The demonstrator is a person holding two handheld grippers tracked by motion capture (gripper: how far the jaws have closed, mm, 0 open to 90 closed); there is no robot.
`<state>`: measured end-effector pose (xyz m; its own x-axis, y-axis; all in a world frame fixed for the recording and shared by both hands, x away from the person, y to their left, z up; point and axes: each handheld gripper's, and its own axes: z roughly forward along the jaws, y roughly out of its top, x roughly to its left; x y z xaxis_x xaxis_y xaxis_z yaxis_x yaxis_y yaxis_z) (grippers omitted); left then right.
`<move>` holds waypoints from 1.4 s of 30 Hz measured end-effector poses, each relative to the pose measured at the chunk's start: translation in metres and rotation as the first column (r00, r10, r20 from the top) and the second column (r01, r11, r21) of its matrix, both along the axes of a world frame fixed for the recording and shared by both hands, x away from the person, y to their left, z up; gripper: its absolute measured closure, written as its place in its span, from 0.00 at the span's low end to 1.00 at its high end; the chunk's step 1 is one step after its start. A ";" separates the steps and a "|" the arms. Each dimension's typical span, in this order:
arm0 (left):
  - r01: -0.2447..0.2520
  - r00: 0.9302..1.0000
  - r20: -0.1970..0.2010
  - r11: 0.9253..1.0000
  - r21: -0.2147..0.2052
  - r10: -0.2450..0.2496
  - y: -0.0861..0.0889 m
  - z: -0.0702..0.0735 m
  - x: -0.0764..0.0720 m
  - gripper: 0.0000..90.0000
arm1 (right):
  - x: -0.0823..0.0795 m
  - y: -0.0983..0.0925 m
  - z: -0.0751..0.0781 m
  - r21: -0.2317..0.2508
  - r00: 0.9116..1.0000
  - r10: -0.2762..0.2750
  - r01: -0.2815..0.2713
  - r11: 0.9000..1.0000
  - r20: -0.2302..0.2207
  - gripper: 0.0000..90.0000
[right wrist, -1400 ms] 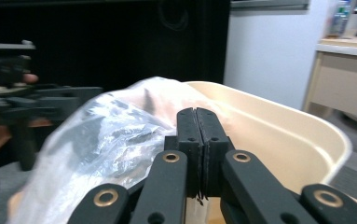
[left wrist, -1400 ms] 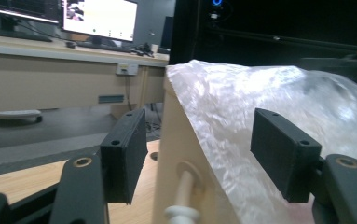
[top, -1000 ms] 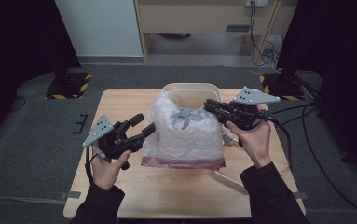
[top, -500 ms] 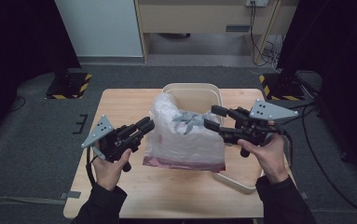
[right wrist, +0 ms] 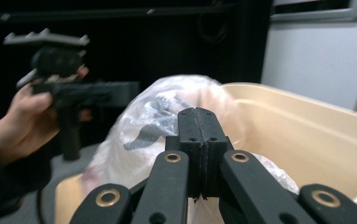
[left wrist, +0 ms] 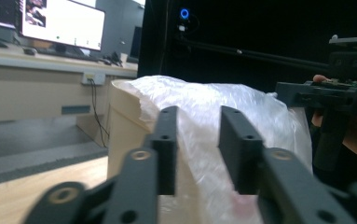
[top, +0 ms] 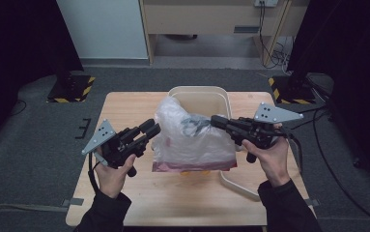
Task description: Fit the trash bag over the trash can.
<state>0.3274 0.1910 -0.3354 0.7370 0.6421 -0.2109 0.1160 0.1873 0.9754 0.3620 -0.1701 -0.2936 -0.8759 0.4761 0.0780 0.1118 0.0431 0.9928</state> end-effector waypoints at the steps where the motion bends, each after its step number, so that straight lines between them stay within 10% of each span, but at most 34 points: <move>1: -0.005 1.000 0.004 1.000 -0.003 0.005 0.000 0.000 0.000 0.70 | 0.002 0.000 0.001 0.010 1.000 -0.018 0.018 1.000 0.003 1.00; 12: -0.022 1.000 0.018 1.000 0.000 0.022 -0.001 -0.002 0.002 0.51 | 0.027 0.002 0.001 -0.050 0.983 -0.182 0.182 0.982 -0.011 0.98; 17: -0.010 1.000 0.017 1.000 0.021 0.010 -0.006 -0.004 0.002 0.51 | 0.027 0.003 -0.003 -0.063 0.989 -0.148 0.147 0.987 -0.022 0.87; 25: -0.012 1.000 0.020 0.999 0.035 0.012 -0.010 -0.005 0.002 0.50 | 0.013 -0.011 0.007 0.062 0.998 -0.057 0.055 0.997 0.033 0.51; 29: -0.014 1.000 0.020 0.999 0.042 0.014 -0.013 -0.005 0.002 0.49 | 0.006 -0.005 0.001 0.007 0.999 0.032 -0.032 0.999 0.029 0.40; 35: -0.016 1.000 0.023 0.999 0.051 0.015 -0.014 -0.005 0.001 0.49 | 0.003 0.006 -0.010 -0.060 0.997 0.073 -0.072 0.996 0.023 0.64; 39: -0.015 1.000 0.022 0.999 0.044 0.014 -0.013 -0.005 0.001 0.48 | 0.003 0.003 -0.007 -0.017 0.997 0.076 -0.076 0.997 -0.008 0.97; 42: -0.011 1.000 0.024 0.999 0.046 0.010 -0.014 -0.005 0.000 0.47 | 0.005 -0.003 -0.005 0.017 0.999 0.043 -0.043 0.999 -0.022 1.00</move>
<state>0.3278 0.1768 -0.3405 0.7347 0.6583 -0.1638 0.0913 0.1433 0.9855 0.3666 -0.1730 -0.2988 -0.8934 0.4368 0.1049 0.1319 0.0320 0.9907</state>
